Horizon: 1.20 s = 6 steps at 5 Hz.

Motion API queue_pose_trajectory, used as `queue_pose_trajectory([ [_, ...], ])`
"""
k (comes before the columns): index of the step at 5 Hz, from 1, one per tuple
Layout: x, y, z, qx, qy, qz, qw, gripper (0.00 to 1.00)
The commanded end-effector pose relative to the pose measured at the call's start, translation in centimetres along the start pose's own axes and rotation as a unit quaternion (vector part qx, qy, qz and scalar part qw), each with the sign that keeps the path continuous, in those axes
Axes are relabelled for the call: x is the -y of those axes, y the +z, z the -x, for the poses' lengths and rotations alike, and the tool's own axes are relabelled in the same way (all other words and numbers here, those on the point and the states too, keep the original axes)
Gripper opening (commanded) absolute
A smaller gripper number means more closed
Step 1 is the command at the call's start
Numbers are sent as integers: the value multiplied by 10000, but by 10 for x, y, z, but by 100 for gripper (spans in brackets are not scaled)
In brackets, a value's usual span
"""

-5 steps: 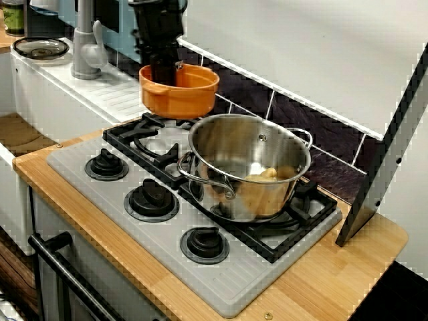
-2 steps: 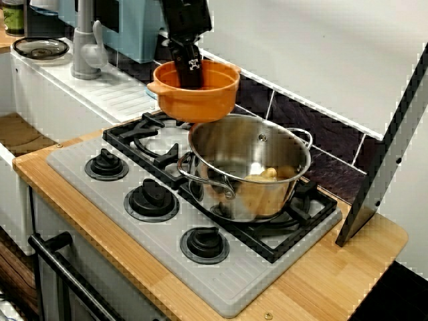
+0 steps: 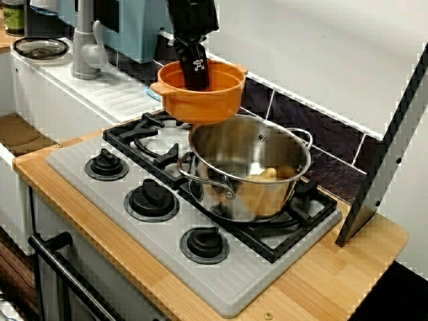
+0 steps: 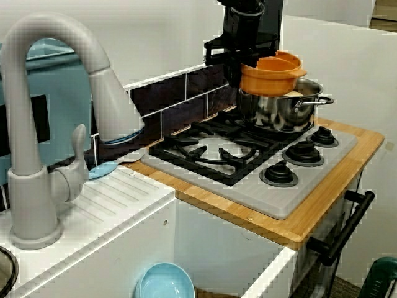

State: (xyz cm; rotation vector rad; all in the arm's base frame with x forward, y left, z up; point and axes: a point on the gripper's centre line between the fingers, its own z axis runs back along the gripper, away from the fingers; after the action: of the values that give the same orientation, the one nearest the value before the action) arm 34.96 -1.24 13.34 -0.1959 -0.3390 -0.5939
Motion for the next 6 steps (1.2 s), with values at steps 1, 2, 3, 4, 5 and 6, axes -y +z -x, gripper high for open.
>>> queue_pose_trajectory([
  [1, 26, 9, -10, 174, -444, -159, 9987, 0],
  [2, 37, 4, -15, 184, -629, -198, 9977, 0],
  [3, 47, 5, -28, 280, -737, -253, 9966, 0],
  [4, 48, 4, -42, 473, -645, -386, 9960, 0],
  [5, 50, -4, -56, 483, -648, -403, 9959, 0],
  [6, 54, -7, -74, 438, -722, -420, 9955, 0],
])
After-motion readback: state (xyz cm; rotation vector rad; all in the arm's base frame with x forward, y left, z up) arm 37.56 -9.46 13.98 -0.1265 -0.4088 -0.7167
